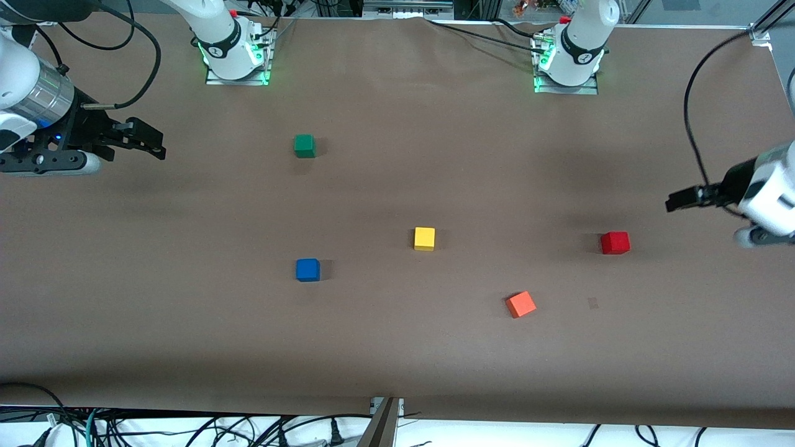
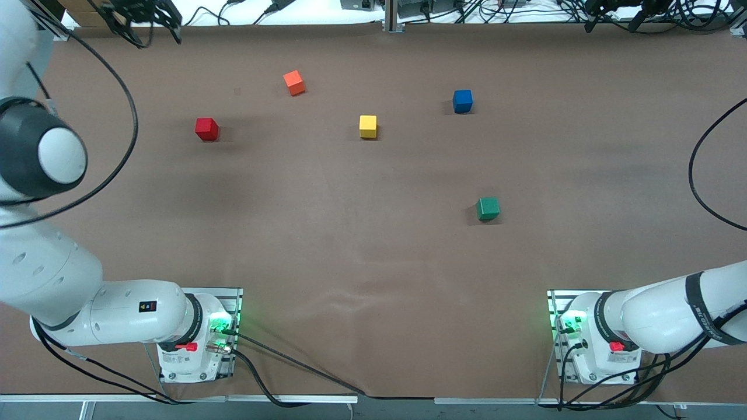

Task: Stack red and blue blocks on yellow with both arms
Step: 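Move the left gripper toward the red cube, then lower the left gripper and grasp the red cube, then carry the red cube onto the yellow cube while the right gripper grasps the blue cube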

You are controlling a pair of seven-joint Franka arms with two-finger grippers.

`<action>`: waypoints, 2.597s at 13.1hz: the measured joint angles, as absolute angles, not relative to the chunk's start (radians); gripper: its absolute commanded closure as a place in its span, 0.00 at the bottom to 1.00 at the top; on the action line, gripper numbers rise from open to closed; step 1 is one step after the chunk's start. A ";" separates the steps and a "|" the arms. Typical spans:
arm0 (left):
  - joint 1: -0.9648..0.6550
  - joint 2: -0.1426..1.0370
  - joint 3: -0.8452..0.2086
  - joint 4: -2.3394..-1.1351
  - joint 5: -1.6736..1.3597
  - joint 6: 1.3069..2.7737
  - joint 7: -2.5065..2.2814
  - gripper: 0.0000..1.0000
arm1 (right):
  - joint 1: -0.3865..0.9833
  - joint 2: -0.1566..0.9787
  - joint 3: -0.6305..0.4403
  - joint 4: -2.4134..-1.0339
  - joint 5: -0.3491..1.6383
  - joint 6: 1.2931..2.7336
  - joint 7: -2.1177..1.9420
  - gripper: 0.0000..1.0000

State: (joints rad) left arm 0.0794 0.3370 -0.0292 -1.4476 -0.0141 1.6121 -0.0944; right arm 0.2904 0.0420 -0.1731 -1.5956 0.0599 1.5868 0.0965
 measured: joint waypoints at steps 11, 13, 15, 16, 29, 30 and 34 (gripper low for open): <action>0.103 0.576 -0.029 -1.790 -0.014 2.257 -0.034 0.00 | 0.291 0.072 -0.166 -1.591 0.056 1.591 0.095 0.00; 0.103 0.573 -0.029 -1.838 -0.014 2.301 -0.016 0.00 | 0.291 0.072 -0.165 -1.591 0.056 1.590 0.095 0.00; 0.110 0.570 -0.027 -1.862 -0.014 2.316 0.012 0.00 | 0.292 0.072 -0.162 -1.591 0.056 1.589 0.094 0.00; 0.119 0.568 -0.027 -1.870 -0.014 2.316 0.027 0.00 | 0.292 0.072 -0.162 -1.591 0.056 1.589 0.094 0.00; 0.102 0.489 -0.088 -1.840 -0.014 2.280 0.014 1.00 | 0.292 0.083 -0.162 -1.591 0.053 1.588 0.070 0.00; 0.075 0.487 -0.107 -1.781 -0.014 2.236 -0.035 1.00 | 0.292 0.084 -0.162 -1.591 0.053 1.588 0.070 0.00; -0.168 0.487 -0.129 -1.587 -0.014 2.109 -0.383 1.00 | 0.308 0.136 -0.157 -1.594 0.055 1.593 0.068 0.00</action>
